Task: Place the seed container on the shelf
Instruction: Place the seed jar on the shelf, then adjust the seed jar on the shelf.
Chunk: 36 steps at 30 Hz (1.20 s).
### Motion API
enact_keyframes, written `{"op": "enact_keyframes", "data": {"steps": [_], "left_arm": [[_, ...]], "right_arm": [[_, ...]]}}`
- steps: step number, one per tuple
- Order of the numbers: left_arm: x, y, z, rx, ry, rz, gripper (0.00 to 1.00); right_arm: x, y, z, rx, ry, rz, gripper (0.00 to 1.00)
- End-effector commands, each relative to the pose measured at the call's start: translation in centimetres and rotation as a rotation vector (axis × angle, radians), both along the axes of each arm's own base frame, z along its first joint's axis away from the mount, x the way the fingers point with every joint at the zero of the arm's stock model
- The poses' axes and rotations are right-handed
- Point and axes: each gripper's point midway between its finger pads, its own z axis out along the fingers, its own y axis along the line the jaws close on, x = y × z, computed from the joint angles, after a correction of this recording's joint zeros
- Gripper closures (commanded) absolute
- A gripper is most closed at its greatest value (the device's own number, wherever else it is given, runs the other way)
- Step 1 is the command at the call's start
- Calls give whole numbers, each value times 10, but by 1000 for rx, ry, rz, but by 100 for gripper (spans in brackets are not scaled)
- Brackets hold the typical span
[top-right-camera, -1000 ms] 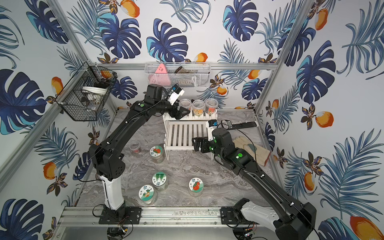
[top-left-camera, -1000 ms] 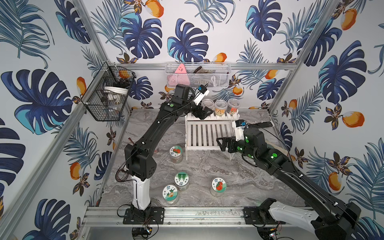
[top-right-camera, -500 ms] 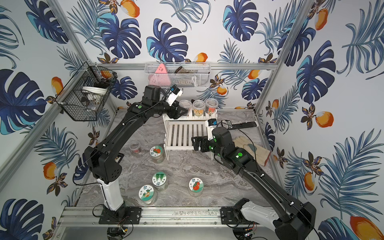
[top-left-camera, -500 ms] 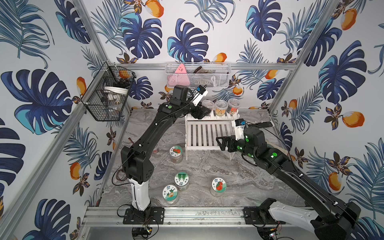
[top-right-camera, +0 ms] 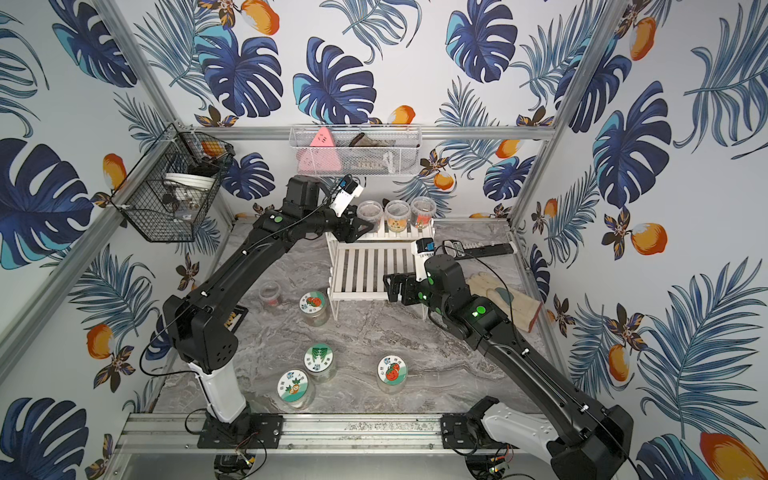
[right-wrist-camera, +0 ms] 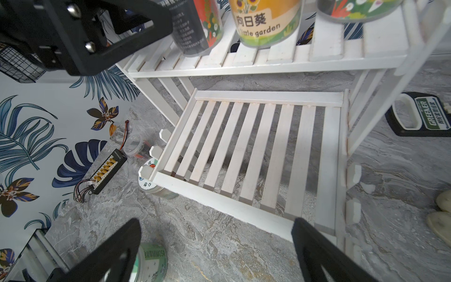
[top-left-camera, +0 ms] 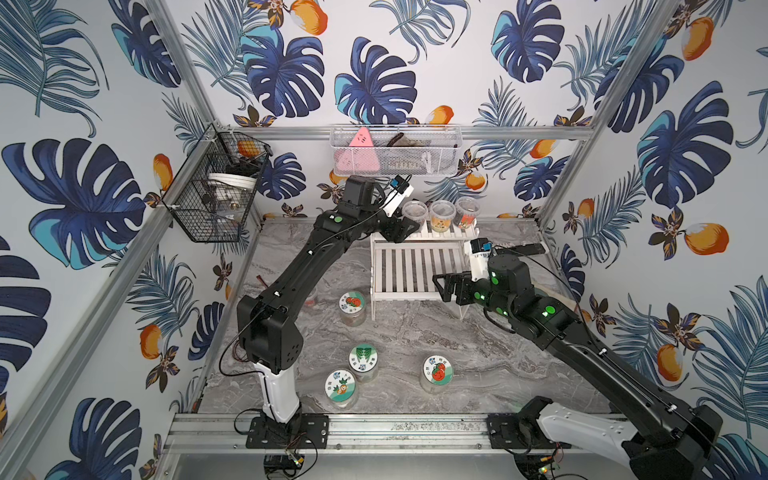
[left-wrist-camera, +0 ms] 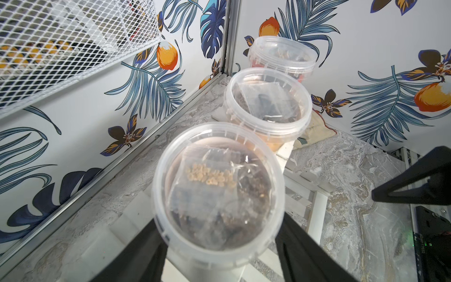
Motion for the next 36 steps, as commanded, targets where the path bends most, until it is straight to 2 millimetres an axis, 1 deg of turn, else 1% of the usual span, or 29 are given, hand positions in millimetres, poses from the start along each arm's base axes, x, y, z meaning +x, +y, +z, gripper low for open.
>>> {"op": "enact_keyframes", "data": {"steps": [1, 4, 9, 12, 14, 16, 18, 21, 25, 28, 31, 33, 36], "left_arm": [[-1, 0, 12, -28, -24, -1, 25], [-3, -2, 14, -36, -25, -14, 28], [-9, 1, 20, -35, -44, -14, 27], [-7, 5, 17, -15, -40, 9, 23], [-8, 7, 16, -5, -35, 19, 22], [-8, 10, 16, -2, -36, 36, 19], [-10, 12, 18, -2, -44, 47, 14], [-13, 18, 20, 8, -49, 67, 12], [-27, 22, 28, 6, -50, 61, 11], [-42, 31, 34, -9, -56, 82, 11], [-56, 39, 36, -25, -40, 111, 10], [-64, 39, 39, -36, -15, 106, 10], [-66, 39, 47, -39, 0, 130, 10]], "right_arm": [[2, 0, 1, -6, -10, -1, 0], [2, -1, 0, -4, -10, -5, 0], [1, -2, -1, -3, -9, -9, 0], [1, -3, 0, -3, -11, -10, 0], [1, -7, 0, -14, -16, -28, 0], [1, -14, 1, -24, -29, -47, 0], [-1, -16, 3, -22, -38, -51, 0], [-4, -19, 3, -19, -36, -52, 0], [-8, -23, 5, -8, -44, -61, 0], [-13, -36, 10, 6, -73, -110, 0], [-16, -55, 14, -17, -90, -180, 0], [-14, -65, 22, -40, -92, -214, 0], [-4, -75, 39, -25, -76, -240, 2]]}}
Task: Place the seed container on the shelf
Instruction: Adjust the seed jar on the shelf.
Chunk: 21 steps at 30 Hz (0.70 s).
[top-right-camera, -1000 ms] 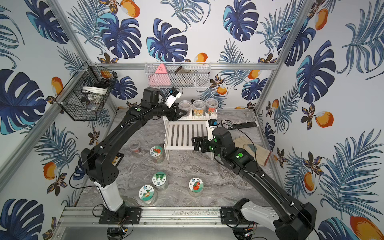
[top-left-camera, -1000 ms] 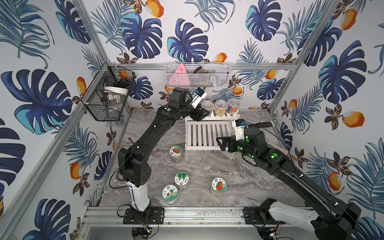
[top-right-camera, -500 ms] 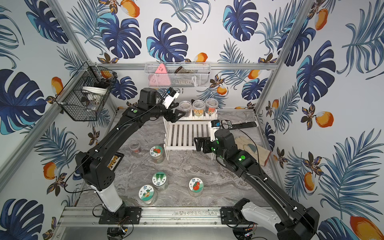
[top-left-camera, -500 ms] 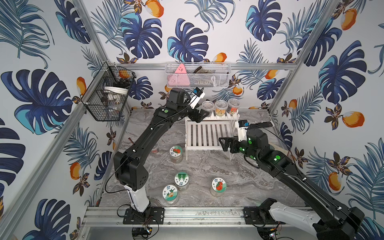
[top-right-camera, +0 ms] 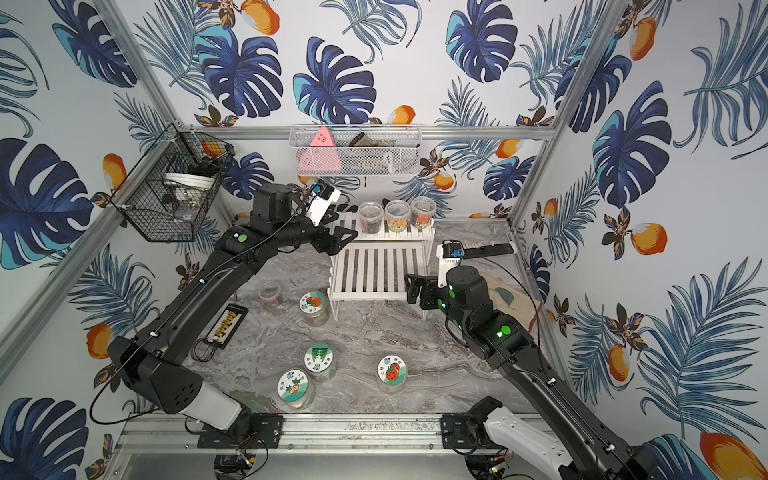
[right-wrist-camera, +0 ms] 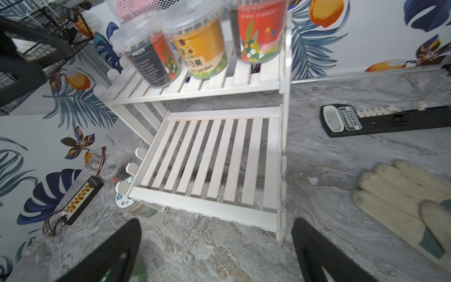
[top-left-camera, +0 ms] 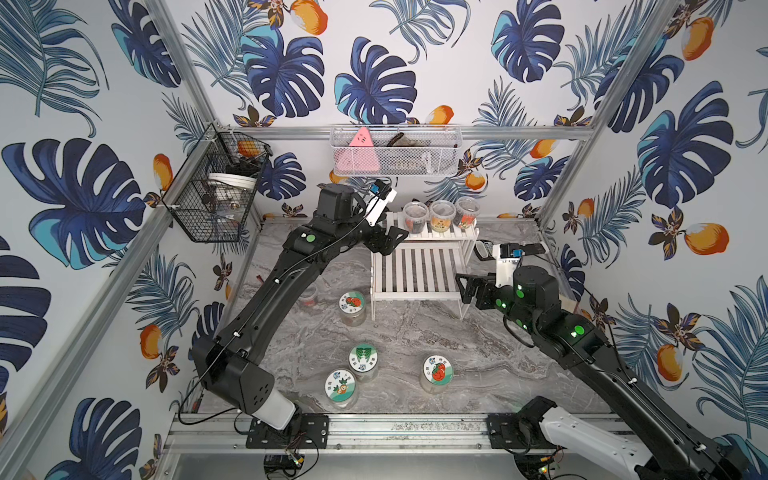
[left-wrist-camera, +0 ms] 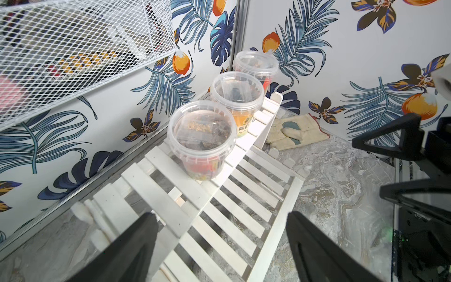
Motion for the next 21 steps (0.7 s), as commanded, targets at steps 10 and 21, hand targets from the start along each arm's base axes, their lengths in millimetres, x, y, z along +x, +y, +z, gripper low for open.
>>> {"op": "enact_keyframes", "data": {"steps": [10, 21], "left_arm": [[6, -4, 24, -101, 93, 185, 10], [30, -2, 20, -158, 184, 315, 9]], "right_arm": [[60, 2, 96, 232, 86, 174, 12], [110, 38, 101, 256, 218, 242, 27]]}}
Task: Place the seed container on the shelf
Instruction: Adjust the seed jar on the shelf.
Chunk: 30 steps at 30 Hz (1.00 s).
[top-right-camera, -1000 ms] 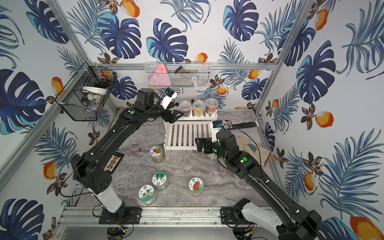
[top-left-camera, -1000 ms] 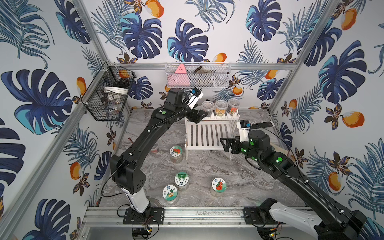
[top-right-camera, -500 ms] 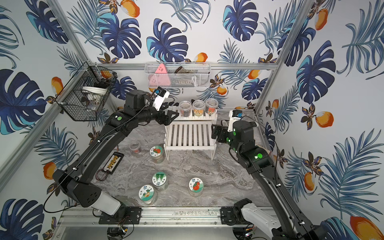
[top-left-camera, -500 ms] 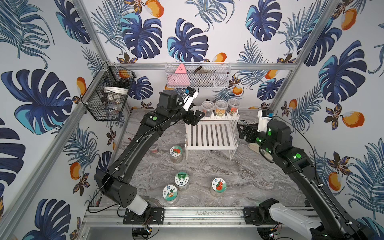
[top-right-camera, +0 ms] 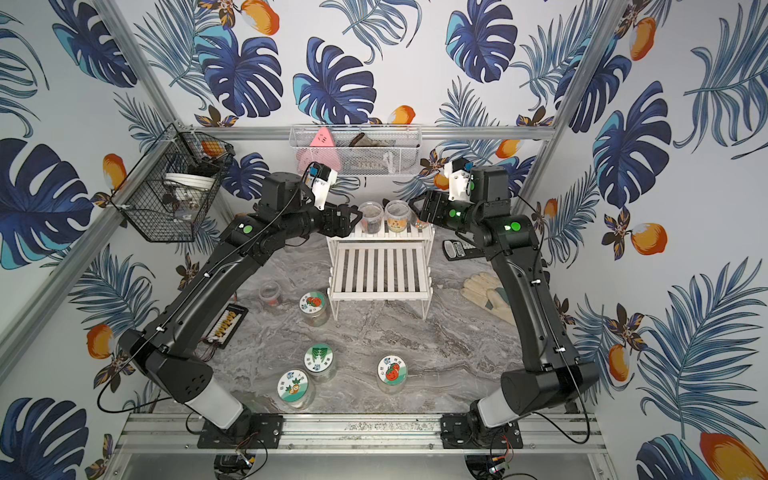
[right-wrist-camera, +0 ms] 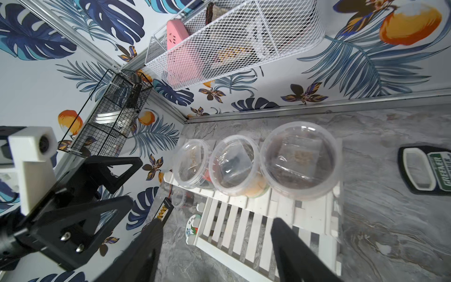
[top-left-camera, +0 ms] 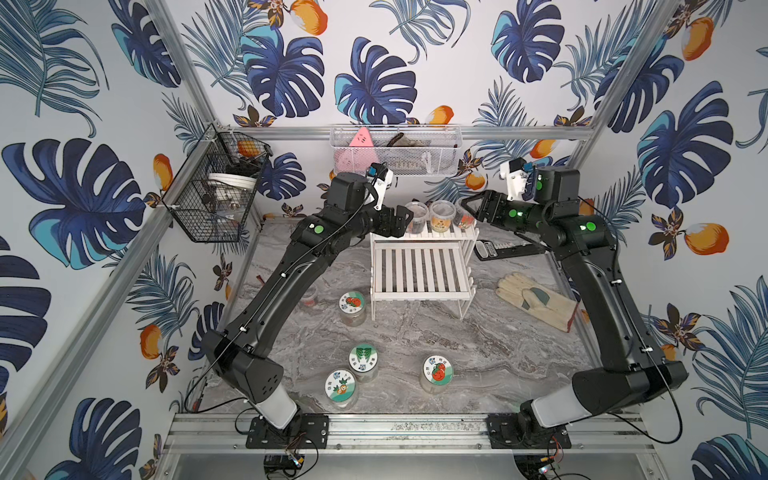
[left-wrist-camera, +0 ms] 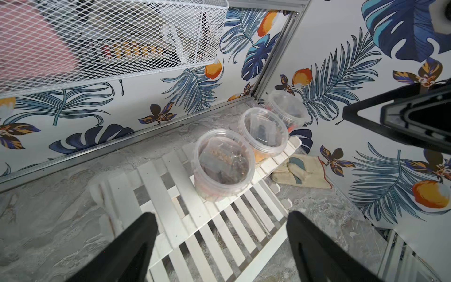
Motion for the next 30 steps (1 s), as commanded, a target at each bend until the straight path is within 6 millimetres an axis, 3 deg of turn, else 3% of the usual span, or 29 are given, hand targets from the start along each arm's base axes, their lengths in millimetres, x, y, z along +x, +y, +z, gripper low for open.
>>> {"op": "enact_keyframes", "data": {"steps": [1, 8, 16, 30], "left_arm": [[9, 3, -3, -17, 37, 55, 9], [20, 1, -7, -11, 53, 73, 9], [25, -3, -12, -12, 68, 66, 9], [28, -4, -15, -6, 68, 66, 8]], "right_arm": [[1, 12, -9, -30, 57, 33, 27], [24, 21, -17, -107, 64, 2, 26], [36, 33, -28, -148, 83, 12, 24], [37, 47, -40, -177, 100, 54, 23]]}}
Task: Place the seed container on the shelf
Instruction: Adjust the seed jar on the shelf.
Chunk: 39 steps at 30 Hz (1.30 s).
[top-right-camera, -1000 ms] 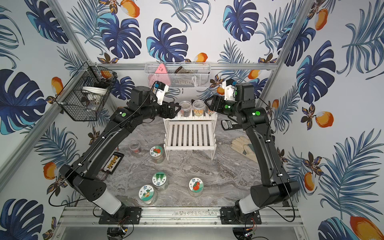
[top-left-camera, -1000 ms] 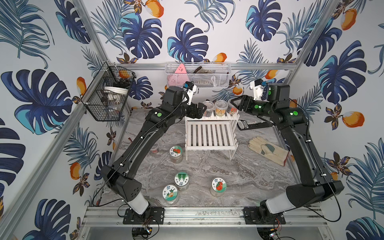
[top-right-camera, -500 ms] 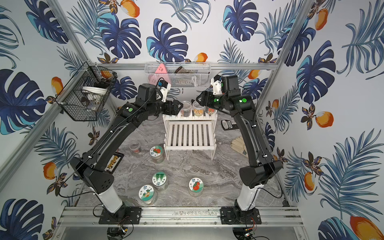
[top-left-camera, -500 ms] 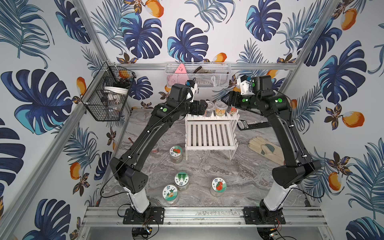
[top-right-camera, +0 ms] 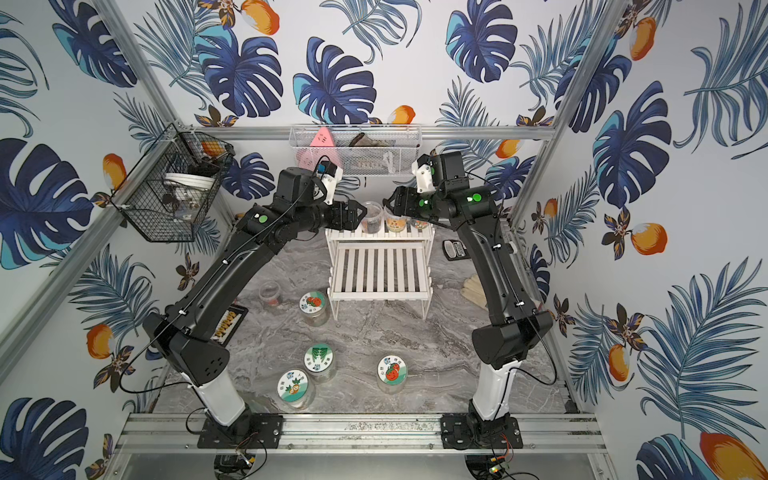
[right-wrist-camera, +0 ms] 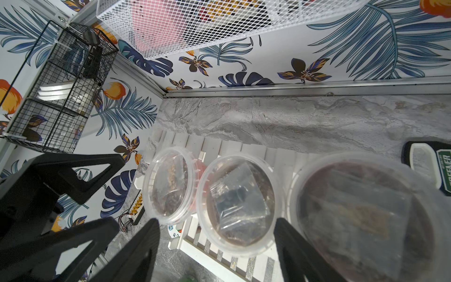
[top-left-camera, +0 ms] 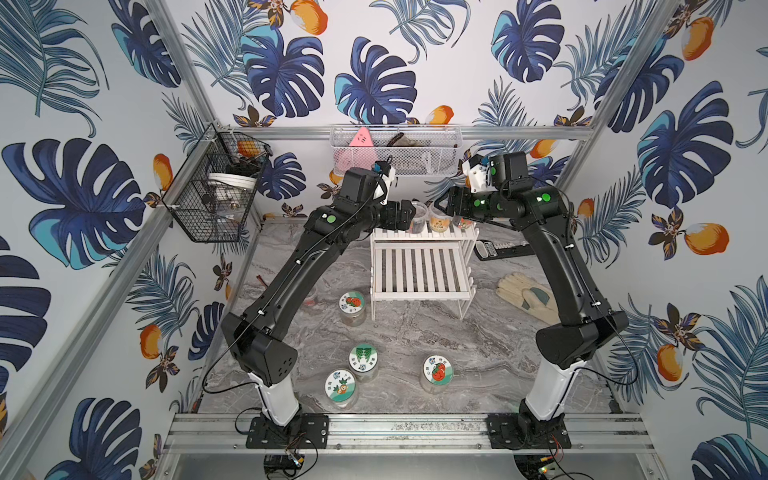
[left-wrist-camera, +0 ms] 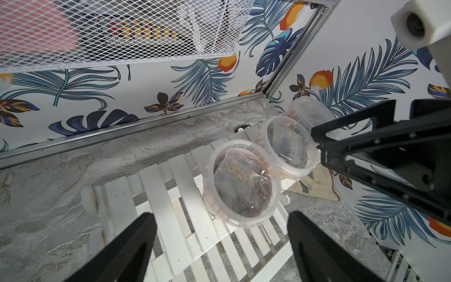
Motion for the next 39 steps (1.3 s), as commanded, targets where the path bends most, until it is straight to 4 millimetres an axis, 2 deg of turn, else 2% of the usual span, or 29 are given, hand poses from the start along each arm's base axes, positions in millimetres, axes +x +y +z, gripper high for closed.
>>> {"op": "enact_keyframes", "data": {"steps": [1, 9, 15, 20, 23, 29, 34, 39], "left_arm": [[2, -1, 2, -8, -3, 4, 8], [3, 0, -1, 3, -2, 7, 9], [6, -3, -8, 15, 17, -5, 12], [6, -14, -13, 10, 26, -69, 7], [4, -23, -13, -1, 18, -119, 1], [3, -30, -10, -2, -25, -168, 1], [9, -34, -20, 58, -34, -191, 1], [11, -35, -19, 86, -64, -198, 1]], "right_arm": [[-2, 4, -1, -11, -1, 18, 23], [-2, 3, 2, -15, -20, 7, 20], [-9, -5, 22, -13, -74, -18, 17], [-19, -6, 29, 5, -88, -8, 17], [-24, -5, 27, 21, -83, 3, 17], [-32, -3, 17, 38, -54, 18, 16], [-39, -3, 13, 53, -41, 26, 16], [-47, -4, 9, 62, -39, 32, 16]]}}
